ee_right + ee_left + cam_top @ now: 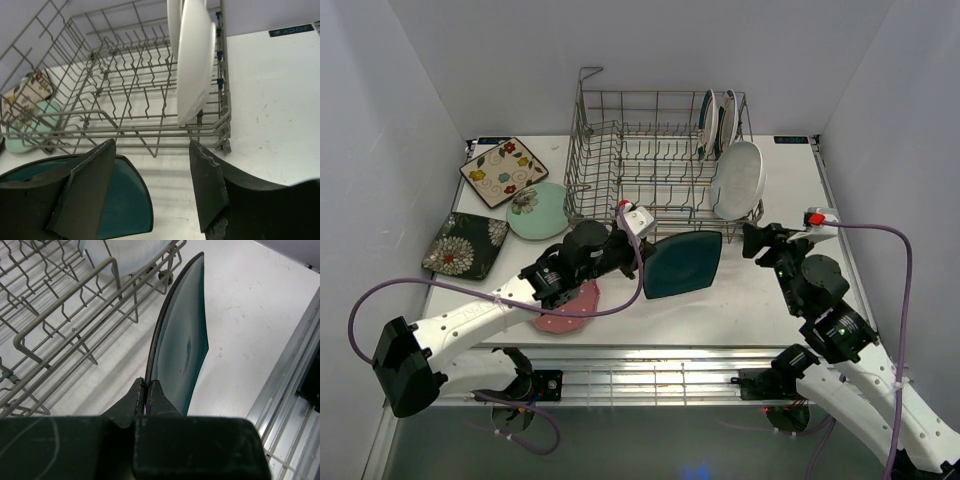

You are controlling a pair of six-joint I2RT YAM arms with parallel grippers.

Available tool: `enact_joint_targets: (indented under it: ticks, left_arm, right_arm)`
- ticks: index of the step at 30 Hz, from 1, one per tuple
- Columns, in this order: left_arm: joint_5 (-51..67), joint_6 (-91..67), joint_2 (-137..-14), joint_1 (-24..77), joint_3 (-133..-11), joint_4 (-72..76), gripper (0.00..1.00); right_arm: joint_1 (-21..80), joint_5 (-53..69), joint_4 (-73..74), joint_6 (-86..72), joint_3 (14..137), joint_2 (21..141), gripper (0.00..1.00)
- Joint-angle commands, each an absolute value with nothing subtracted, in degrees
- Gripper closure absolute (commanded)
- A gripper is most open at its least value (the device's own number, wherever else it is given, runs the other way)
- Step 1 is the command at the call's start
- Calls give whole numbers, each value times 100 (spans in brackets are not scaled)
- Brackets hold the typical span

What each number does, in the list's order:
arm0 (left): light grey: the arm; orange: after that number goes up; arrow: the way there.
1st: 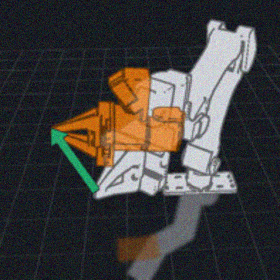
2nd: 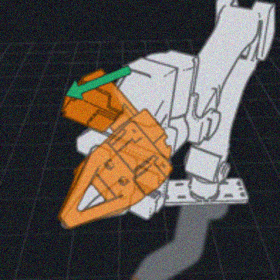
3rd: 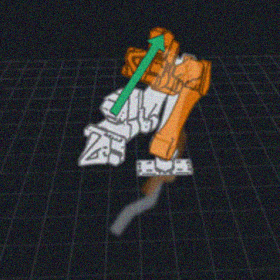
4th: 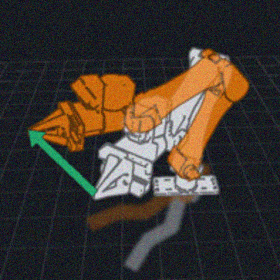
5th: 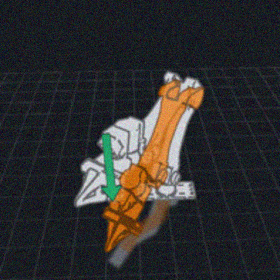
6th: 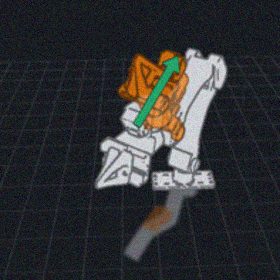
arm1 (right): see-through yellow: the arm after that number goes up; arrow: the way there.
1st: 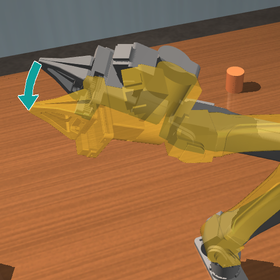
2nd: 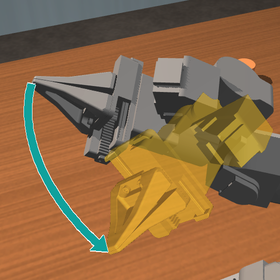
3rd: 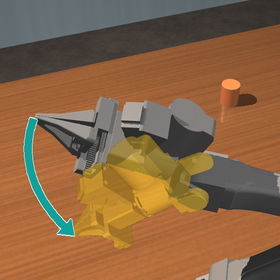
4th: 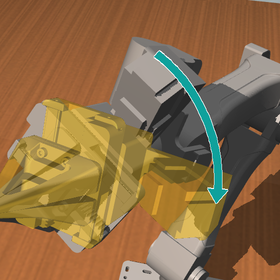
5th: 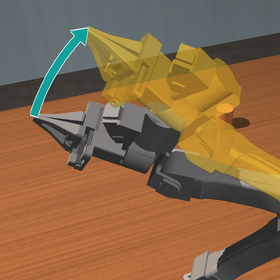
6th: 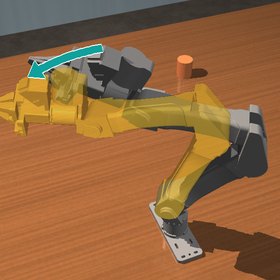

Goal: Load the plates into the dish rack
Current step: Insert the plate into the dish rack.

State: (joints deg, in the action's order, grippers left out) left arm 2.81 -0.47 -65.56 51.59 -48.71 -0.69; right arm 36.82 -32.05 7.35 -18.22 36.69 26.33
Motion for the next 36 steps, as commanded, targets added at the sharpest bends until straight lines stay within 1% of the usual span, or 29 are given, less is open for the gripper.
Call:
enact_joint_targets:
  ticks: [1, 6, 12, 19, 22, 26, 28, 29, 32, 36]
  left_arm:
    - [624, -26, -6109, 5168, -5492, -77, 100]
    - [650, 237, -5889, 5168, -5704, -466, 100]
    - [913, 553, -5678, 5150, -5765, -632, 100]
    - [1142, 878, -5353, 5115, -6090, -983, 100]
    - [1300, 1046, -5265, 5036, -6389, -1248, 100]
    - [1309, 1151, -5265, 4905, -6478, -1388, 100]
    - [1397, 1186, -5273, 4782, -6478, -1424, 100]
    - [1415, 1195, -5265, 4738, -6451, -1398, 100]
    - [1529, 1265, -5299, 4492, -6486, -1371, 100]
    - [1862, 1353, -5405, 4035, -6731, -1432, 100]
  right_arm:
    - [3700, -2568, 468, -1556, 3894, 2865, 34]
    - [3700, -2242, 88, -1389, 3814, 2734, 34]
    - [3700, -1460, -97, -1230, 3920, 2672, 34]
    - [3700, -55, -263, -1011, 4087, 2689, 34]
    - [3700, 228, -378, -993, 4139, 2812, 34]
    - [3700, 737, -615, -905, 4166, 2918, 33]
    - [3700, 1063, -747, -853, 4166, 2927, 30]
    - [3700, 1124, -773, -826, 4157, 2927, 25]
    - [3700, 1064, -835, -765, 4140, 2962, 14]
    - [3700, 1300, -870, -686, 4184, 3120, 12]
